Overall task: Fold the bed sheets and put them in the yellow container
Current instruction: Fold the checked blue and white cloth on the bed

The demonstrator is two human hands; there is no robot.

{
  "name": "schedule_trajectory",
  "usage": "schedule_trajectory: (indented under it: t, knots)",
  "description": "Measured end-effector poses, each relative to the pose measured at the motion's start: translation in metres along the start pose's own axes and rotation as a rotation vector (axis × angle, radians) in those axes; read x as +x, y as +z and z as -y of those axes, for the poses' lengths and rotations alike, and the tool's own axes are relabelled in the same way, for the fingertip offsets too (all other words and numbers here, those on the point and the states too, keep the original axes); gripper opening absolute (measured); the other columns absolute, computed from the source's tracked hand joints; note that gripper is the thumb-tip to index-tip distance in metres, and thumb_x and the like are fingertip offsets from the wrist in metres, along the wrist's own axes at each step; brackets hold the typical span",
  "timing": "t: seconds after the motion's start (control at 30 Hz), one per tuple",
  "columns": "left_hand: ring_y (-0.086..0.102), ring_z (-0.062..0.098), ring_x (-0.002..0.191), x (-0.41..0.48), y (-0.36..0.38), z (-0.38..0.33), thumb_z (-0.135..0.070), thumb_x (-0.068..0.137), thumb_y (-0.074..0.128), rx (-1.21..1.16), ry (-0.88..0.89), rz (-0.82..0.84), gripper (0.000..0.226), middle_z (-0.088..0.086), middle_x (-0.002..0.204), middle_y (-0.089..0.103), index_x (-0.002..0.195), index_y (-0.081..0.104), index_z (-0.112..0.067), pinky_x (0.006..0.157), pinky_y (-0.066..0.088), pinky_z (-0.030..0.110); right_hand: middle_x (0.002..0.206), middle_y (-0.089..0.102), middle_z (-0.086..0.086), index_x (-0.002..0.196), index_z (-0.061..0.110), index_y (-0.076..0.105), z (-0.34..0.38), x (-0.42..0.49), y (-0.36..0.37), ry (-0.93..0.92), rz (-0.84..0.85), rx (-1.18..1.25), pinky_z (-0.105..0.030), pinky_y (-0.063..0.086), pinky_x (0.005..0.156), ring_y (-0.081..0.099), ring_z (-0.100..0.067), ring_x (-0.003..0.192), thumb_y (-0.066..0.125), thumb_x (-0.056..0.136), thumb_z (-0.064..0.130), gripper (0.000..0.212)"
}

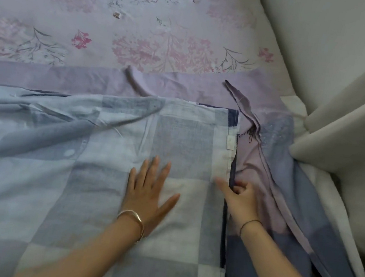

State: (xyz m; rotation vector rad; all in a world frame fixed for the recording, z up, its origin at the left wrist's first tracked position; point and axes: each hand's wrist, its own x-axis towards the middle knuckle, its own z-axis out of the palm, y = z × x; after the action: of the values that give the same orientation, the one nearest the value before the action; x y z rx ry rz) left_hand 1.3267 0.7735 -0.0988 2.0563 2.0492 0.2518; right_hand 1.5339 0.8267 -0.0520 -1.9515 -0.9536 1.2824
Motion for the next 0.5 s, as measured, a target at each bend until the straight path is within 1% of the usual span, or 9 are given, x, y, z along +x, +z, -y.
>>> schedule_trajectory:
  t: [0.07, 0.1, 0.17, 0.23, 0.3, 0.33, 0.4, 0.43, 0.5]
  knots:
    - [0.02, 0.025, 0.139, -0.032, 0.004, -0.008, -0.064, 0.092, 0.008, -0.003, 0.033, 0.004, 0.07, 0.007, 0.152, 0.026, 0.149, 0.019, -0.025, 0.111, 0.007, 0.042, 0.091, 0.068, 0.002, 0.091, 0.016, 0.062, -0.02, -0.033, -0.008, 0.048, 0.149, 0.014, -0.014, 0.049, 0.057, 0.062, -0.006, 0.079, 0.075, 0.078, 0.03, 0.024]
    - [0.02, 0.026, 0.139, -0.044, 0.005, -0.011, -0.063, 0.093, 0.007, -0.002, 0.033, 0.004, 0.069, 0.007, 0.152, 0.026, 0.149, 0.016, -0.025, 0.111, 0.007, 0.042, 0.091, 0.069, 0.002, 0.09, 0.016, 0.065, -0.029, -0.049, -0.011, 0.086, 0.22, 0.024, -0.011, 0.05, 0.056, 0.064, -0.006, 0.079, 0.075, 0.078, 0.028, 0.02]
    - [0.02, 0.026, 0.139, -0.061, 0.006, -0.018, -0.062, 0.093, 0.007, -0.006, 0.022, 0.001, 0.067, 0.007, 0.152, 0.025, 0.15, 0.01, -0.027, 0.111, 0.007, 0.043, 0.093, 0.07, 0.002, 0.097, 0.014, 0.067, -0.047, -0.076, -0.016, 0.109, 0.299, 0.025, -0.01, 0.052, 0.06, 0.067, -0.007, 0.083, 0.074, 0.079, 0.026, 0.023]
    - [0.019, 0.025, 0.139, -0.075, 0.003, -0.025, -0.062, 0.094, 0.007, -0.022, 0.008, 0.025, 0.066, 0.007, 0.152, 0.027, 0.15, 0.01, -0.028, 0.111, 0.007, 0.041, 0.092, 0.072, 0.001, 0.098, 0.01, 0.069, -0.056, -0.091, -0.025, 0.055, 0.316, 0.01, -0.014, 0.053, 0.064, 0.069, -0.008, 0.083, 0.07, 0.083, 0.023, 0.02]
    - [0.02, 0.024, 0.138, -0.091, 0.001, -0.031, -0.063, 0.093, 0.008, -0.036, -0.009, 0.066, 0.066, 0.007, 0.151, 0.031, 0.15, 0.013, -0.028, 0.111, 0.006, 0.039, 0.083, 0.072, -0.002, 0.087, 0.005, 0.071, -0.06, -0.096, -0.035, 0.026, 0.283, 0.006, -0.017, 0.053, 0.061, 0.069, -0.012, 0.076, 0.067, 0.084, 0.021, 0.017]
    - [0.021, 0.024, 0.137, -0.1, 0.001, -0.034, -0.063, 0.093, 0.008, -0.039, -0.012, 0.084, 0.066, 0.007, 0.15, 0.034, 0.15, 0.013, -0.029, 0.11, 0.006, 0.039, 0.079, 0.071, -0.003, 0.083, -0.001, 0.071, -0.064, -0.095, -0.038, 0.027, 0.252, 0.012, -0.017, 0.051, 0.058, 0.065, -0.013, 0.073, 0.067, 0.085, 0.02, 0.021]
    - [0.023, 0.024, 0.136, -0.12, -0.001, -0.04, -0.066, 0.092, 0.009, -0.049, -0.017, 0.154, 0.068, 0.007, 0.148, 0.037, 0.15, 0.011, -0.03, 0.11, 0.006, 0.037, 0.077, 0.065, -0.007, 0.085, -0.011, 0.068, -0.071, -0.098, -0.04, 0.042, 0.199, 0.018, -0.018, 0.046, 0.057, 0.057, -0.014, 0.072, 0.066, 0.086, 0.021, 0.032]
    - [0.025, 0.024, 0.136, -0.13, -0.004, -0.043, -0.068, 0.091, 0.009, -0.054, -0.014, 0.2, 0.07, 0.007, 0.148, 0.038, 0.15, 0.012, -0.029, 0.11, 0.007, 0.038, 0.079, 0.065, -0.007, 0.087, -0.01, 0.068, -0.074, -0.1, -0.04, 0.053, 0.197, 0.019, -0.018, 0.046, 0.058, 0.056, -0.013, 0.072, 0.066, 0.086, 0.022, 0.033]
    - [0.03, 0.028, 0.138, -0.15, -0.006, -0.046, -0.075, 0.086, 0.01, -0.051, 0.017, 0.245, 0.079, 0.006, 0.149, 0.036, 0.149, 0.016, -0.028, 0.109, 0.008, 0.04, 0.085, 0.069, -0.004, 0.092, 0.001, 0.07, -0.077, -0.11, -0.041, 0.091, 0.251, 0.002, -0.014, 0.049, 0.062, 0.062, -0.009, 0.073, 0.067, 0.086, 0.024, 0.024]
